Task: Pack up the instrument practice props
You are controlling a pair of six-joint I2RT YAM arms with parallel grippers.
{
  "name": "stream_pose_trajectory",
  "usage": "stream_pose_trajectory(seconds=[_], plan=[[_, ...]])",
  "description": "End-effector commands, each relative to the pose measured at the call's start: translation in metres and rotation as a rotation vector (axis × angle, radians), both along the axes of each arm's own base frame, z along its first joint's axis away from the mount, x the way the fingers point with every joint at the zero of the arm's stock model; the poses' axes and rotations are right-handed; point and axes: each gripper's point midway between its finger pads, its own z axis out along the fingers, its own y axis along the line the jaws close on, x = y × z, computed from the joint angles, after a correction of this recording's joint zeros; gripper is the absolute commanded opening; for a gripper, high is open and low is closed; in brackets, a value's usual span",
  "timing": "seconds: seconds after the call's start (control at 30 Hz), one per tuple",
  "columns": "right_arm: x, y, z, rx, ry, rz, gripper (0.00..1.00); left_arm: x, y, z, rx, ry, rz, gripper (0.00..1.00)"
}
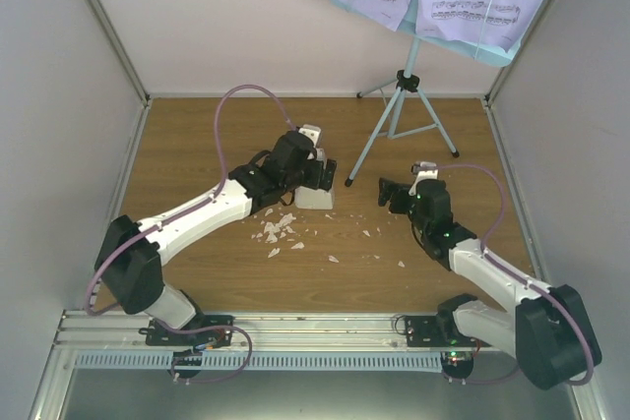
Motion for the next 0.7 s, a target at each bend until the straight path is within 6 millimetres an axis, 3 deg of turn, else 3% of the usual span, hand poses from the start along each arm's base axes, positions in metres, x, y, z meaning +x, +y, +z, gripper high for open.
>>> stream_pose_trajectory(seconds=[0.0, 0.2, 0.43, 0.5, 0.67], plan=[[-0.015, -0.009, -0.024, -0.003, 0.064, -0.015, 1.00, 0.011, -0.001, 0.002, -0.004, -0.026, 0.080, 0.99], [-0.022, -0.005, -0.038, 0.036, 0.098, 0.004, 1.00, 0.014, -0.028, -0.014, -0.054, 0.011, -0.005, 0.99], [-0.021, -0.002, -0.035, 0.064, 0.094, 0.009, 1.00, 0.035, -0.010, -0.023, -0.002, -0.006, 0.097, 0.98], [-0.021, -0.002, -0.037, 0.063, 0.099, 0.010, 1.00, 0.038, -0.006, -0.023, 0.008, -0.022, 0.108, 0.94], [-0.025, -0.003, -0.041, 0.061, 0.112, 0.007, 1.00, 0.036, -0.003, -0.019, 0.002, -0.046, 0.092, 0.70]])
